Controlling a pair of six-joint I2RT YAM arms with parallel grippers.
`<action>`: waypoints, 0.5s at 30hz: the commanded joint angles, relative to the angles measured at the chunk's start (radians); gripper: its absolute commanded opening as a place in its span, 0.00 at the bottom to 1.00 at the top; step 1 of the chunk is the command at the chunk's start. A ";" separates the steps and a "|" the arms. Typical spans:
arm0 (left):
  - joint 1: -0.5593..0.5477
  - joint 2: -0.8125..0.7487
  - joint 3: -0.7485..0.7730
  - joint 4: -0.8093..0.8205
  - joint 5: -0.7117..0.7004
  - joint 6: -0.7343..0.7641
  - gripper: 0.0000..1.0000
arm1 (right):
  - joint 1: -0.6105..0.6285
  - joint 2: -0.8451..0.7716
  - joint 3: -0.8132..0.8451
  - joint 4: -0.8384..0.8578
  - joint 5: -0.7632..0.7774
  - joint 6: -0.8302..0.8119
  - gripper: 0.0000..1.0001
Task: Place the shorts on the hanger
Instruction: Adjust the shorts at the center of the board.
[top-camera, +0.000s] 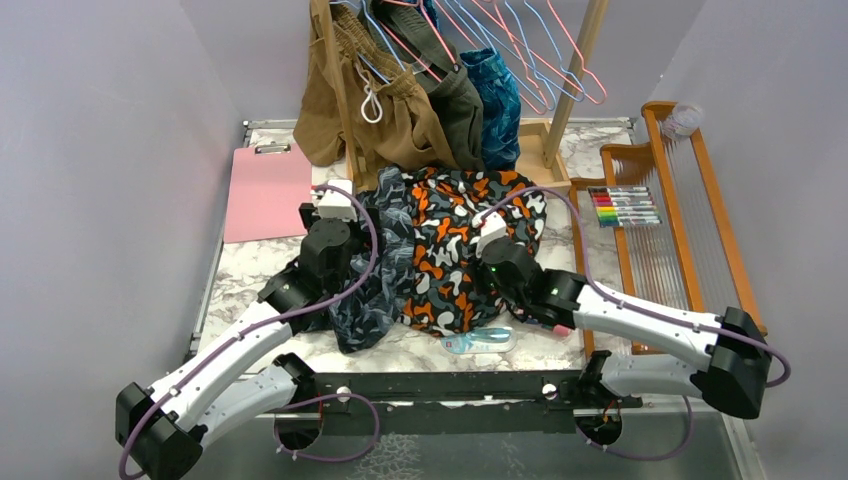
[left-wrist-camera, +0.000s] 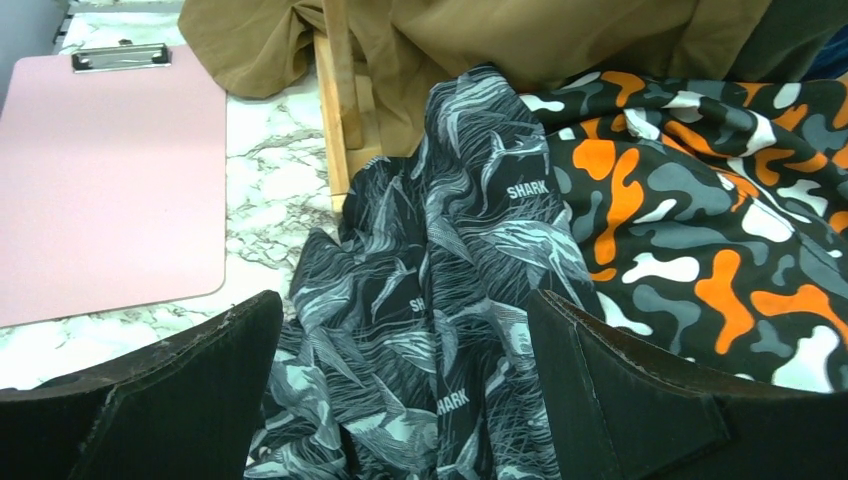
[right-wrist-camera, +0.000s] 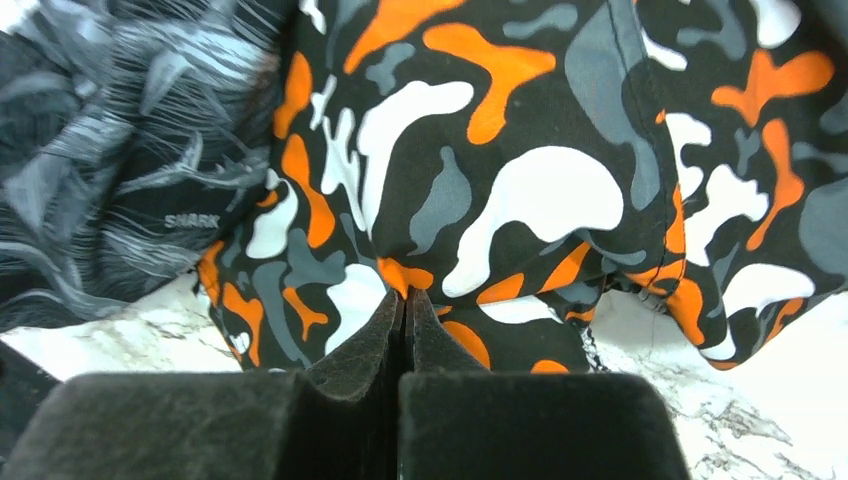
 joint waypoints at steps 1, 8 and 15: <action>-0.002 0.002 0.014 -0.006 -0.086 0.014 0.94 | -0.001 -0.094 0.072 -0.015 -0.038 -0.064 0.01; -0.011 0.050 0.011 -0.018 -0.158 -0.008 0.94 | -0.001 -0.163 0.104 -0.064 -0.040 -0.023 0.01; -0.027 0.017 -0.041 0.043 -0.151 -0.002 0.94 | 0.000 -0.191 0.149 -0.159 -0.038 0.021 0.01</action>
